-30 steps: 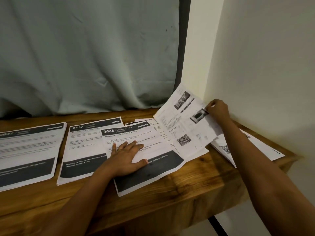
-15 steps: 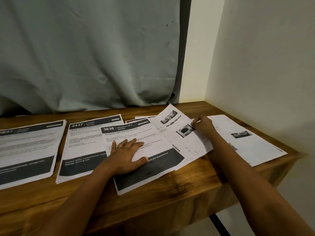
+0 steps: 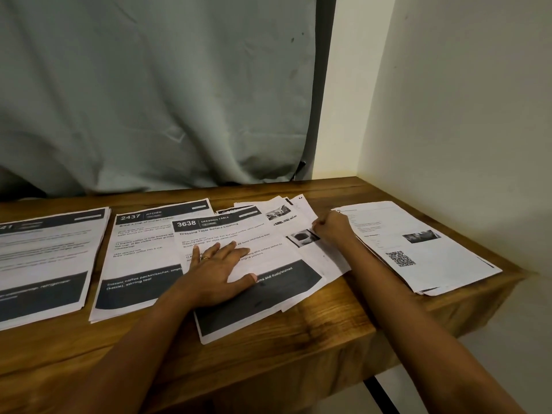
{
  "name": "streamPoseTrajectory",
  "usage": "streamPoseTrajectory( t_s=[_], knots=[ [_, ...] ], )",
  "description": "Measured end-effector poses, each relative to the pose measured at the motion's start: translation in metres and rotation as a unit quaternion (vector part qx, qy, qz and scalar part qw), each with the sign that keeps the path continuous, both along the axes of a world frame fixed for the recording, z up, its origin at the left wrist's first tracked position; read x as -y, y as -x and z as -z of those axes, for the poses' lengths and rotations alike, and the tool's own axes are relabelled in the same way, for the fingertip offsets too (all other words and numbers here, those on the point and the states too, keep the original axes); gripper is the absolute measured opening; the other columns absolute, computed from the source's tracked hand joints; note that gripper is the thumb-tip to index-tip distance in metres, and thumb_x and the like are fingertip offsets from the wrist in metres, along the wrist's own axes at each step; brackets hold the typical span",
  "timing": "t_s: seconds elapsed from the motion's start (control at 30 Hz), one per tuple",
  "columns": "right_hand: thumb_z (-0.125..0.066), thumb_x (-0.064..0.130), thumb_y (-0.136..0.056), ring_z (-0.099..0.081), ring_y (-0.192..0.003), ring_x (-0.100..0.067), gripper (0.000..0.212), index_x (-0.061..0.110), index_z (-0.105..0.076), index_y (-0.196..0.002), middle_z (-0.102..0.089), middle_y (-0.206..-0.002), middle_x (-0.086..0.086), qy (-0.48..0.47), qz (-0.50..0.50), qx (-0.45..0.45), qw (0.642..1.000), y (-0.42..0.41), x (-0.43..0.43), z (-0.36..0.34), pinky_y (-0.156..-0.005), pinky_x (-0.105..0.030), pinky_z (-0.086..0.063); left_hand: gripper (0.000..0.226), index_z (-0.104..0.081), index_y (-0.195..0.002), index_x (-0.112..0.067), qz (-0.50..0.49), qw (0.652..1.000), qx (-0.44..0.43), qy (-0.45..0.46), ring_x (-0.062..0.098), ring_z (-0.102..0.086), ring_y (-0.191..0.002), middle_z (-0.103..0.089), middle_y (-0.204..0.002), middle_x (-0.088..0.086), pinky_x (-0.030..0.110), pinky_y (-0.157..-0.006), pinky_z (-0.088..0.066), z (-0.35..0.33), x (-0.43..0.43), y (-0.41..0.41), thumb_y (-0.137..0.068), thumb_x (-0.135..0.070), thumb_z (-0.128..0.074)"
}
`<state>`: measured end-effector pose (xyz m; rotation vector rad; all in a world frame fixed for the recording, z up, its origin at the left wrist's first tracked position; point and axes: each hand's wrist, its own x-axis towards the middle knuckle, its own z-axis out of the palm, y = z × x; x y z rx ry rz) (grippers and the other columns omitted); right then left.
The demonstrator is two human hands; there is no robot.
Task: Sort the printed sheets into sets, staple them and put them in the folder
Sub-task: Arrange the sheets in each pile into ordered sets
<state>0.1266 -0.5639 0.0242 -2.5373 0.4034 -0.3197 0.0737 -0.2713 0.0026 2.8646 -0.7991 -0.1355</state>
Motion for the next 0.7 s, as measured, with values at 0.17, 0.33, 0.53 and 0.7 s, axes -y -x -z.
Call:
streamPoseTrajectory(
  t_s=[0.17, 0.33, 0.53, 0.7],
  knots=[
    [-0.060, 0.016, -0.092, -0.044, -0.059, -0.011, 0.017, 0.000, -0.064, -0.092, -0.055, -0.079, -0.007, -0.014, 0.056, 0.006, 0.998, -0.012, 0.005, -0.008, -0.060, -0.020, -0.036, 0.126, -0.003, -0.151, -0.041, -0.001, 1.000, -0.008, -0.006, 0.023, 0.005, -0.148, 0.004, -0.162, -0.004, 0.053, -0.116, 0.012, -0.001, 0.000, -0.001, -0.041, -0.100, 0.012],
    [-0.059, 0.018, -0.094, -0.049, -0.077, -0.016, 0.017, 0.006, -0.054, -0.082, -0.050, -0.073, -0.004, 0.006, 0.050, -0.038, 0.998, -0.021, 0.003, -0.018, -0.071, -0.022, -0.036, 0.095, -0.003, -0.151, -0.040, -0.007, 1.000, 0.001, -0.024, 0.023, 0.006, -0.148, 0.005, -0.162, -0.004, 0.055, -0.116, 0.010, 0.000, 0.000, -0.001, -0.069, -0.089, -0.004],
    [-0.058, 0.019, -0.093, -0.049, -0.083, -0.018, 0.020, 0.005, -0.053, -0.080, -0.049, -0.077, -0.005, 0.022, 0.056, -0.042, 0.997, -0.024, 0.005, -0.016, -0.074, -0.023, -0.037, 0.127, -0.002, -0.151, -0.041, -0.006, 1.000, -0.008, -0.020, 0.022, 0.006, -0.148, 0.005, -0.161, -0.005, 0.053, -0.116, 0.011, -0.003, 0.001, -0.001, -0.039, -0.101, 0.010],
    [-0.060, 0.018, -0.092, -0.048, -0.080, -0.018, 0.013, 0.006, -0.055, -0.090, -0.051, -0.086, -0.008, 0.028, 0.044, -0.042, 0.998, -0.027, 0.003, -0.017, -0.071, -0.022, -0.038, 0.138, -0.003, -0.151, -0.040, -0.004, 1.000, -0.008, -0.017, 0.023, 0.006, -0.148, 0.004, -0.162, -0.005, 0.053, -0.116, 0.012, -0.004, 0.001, 0.001, -0.028, -0.099, 0.019]
  ],
)
